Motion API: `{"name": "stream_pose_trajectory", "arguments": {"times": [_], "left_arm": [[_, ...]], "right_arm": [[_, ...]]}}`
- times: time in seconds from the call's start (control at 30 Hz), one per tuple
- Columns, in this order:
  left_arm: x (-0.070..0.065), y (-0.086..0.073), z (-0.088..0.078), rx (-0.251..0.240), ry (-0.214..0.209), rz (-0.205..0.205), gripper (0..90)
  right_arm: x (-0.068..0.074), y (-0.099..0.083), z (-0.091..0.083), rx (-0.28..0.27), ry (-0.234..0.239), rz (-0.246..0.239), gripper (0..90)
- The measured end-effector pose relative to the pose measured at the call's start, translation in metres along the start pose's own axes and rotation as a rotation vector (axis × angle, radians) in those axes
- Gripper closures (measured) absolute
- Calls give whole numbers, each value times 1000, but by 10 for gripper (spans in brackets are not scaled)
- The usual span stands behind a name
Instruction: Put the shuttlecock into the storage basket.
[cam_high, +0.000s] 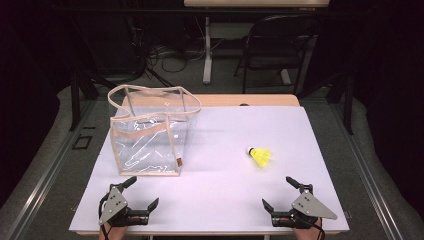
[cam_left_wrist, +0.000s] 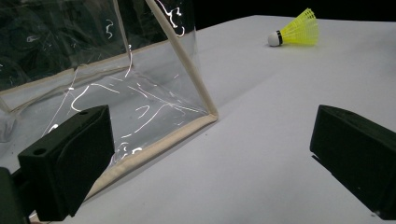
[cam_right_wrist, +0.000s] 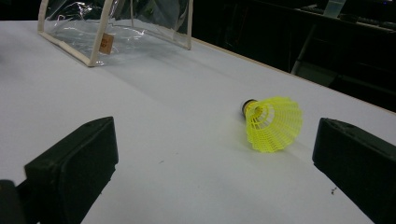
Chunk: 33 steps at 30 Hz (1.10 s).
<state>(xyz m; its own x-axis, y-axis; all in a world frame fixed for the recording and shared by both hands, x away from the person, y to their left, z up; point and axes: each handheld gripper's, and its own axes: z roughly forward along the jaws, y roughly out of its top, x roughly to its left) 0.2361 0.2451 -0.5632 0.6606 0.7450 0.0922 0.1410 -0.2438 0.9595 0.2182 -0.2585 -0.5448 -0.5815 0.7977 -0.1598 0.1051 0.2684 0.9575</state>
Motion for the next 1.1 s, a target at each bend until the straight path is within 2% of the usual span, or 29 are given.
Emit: {"name": "stream_pose_trajectory", "arguments": {"times": [0.53, 0.77, 1.1], "left_arm": [[-1, 0, 1, 6, -5, 4, 1], [-2, 0, 1, 3, -11, 4, 1], [-1, -1, 1, 5, -9, 6, 1]], "right_arm": [[-1, 1, 3, 29, 5, 7, 0], [-1, 3, 5, 43, -8, 10, 0], [-5, 3, 18, 88, -4, 16, 0]]}}
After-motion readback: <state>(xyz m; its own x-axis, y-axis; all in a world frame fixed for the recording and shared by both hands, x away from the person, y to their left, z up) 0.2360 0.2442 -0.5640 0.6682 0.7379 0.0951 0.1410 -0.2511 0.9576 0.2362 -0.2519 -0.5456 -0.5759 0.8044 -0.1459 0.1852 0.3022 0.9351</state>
